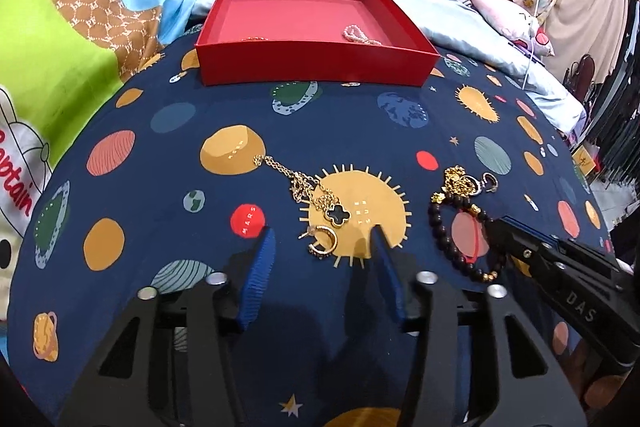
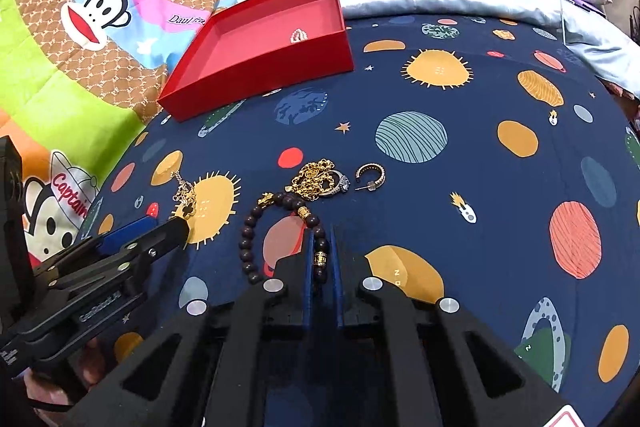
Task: Organize jewelry
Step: 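Hold the beaded bracelet in the right gripper while the left reaches the gold clover-pendant necklace, then grasp and lift the gold chain necklace with the left gripper while the right holds the bracelet, then carry the bracelet and necklace over the red tray and open both grippers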
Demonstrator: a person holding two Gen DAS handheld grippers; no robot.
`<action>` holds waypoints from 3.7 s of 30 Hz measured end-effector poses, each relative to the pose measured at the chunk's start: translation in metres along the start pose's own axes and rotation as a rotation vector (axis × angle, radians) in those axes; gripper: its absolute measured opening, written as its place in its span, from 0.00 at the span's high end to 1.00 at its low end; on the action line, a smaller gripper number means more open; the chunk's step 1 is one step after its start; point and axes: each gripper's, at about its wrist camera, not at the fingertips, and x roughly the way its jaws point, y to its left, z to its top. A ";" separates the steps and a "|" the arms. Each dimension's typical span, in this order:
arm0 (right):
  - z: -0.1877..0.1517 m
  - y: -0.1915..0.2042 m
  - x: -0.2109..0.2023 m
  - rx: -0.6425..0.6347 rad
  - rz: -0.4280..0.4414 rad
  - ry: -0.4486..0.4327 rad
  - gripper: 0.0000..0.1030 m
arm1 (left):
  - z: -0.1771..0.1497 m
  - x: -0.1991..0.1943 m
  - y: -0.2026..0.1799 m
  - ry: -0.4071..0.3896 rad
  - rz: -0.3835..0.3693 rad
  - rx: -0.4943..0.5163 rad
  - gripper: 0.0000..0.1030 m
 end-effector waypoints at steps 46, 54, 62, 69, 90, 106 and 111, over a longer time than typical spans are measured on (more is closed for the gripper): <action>-0.011 0.000 -0.007 0.022 0.062 0.002 0.92 | 0.019 0.012 0.002 0.000 -0.044 -0.028 1.00; -0.011 -0.001 -0.012 0.030 0.073 -0.014 0.92 | 0.028 -0.011 0.019 -0.030 -0.061 -0.058 1.00; -0.011 -0.001 -0.011 0.028 0.072 -0.008 0.92 | 0.033 0.011 0.020 0.006 -0.044 -0.094 0.61; -0.011 -0.001 -0.010 0.027 0.072 -0.006 0.92 | 0.035 0.026 0.012 0.013 0.012 -0.034 0.81; 0.003 0.001 -0.029 0.030 0.108 -0.047 0.92 | 0.078 -0.073 0.017 -0.171 -0.085 -0.016 0.97; 0.167 0.029 -0.042 -0.127 0.147 -0.234 0.92 | 0.190 -0.077 0.020 -0.311 -0.024 0.088 0.97; 0.223 0.041 -0.002 -0.143 0.138 -0.236 0.92 | 0.231 -0.041 0.027 -0.317 -0.040 0.065 0.96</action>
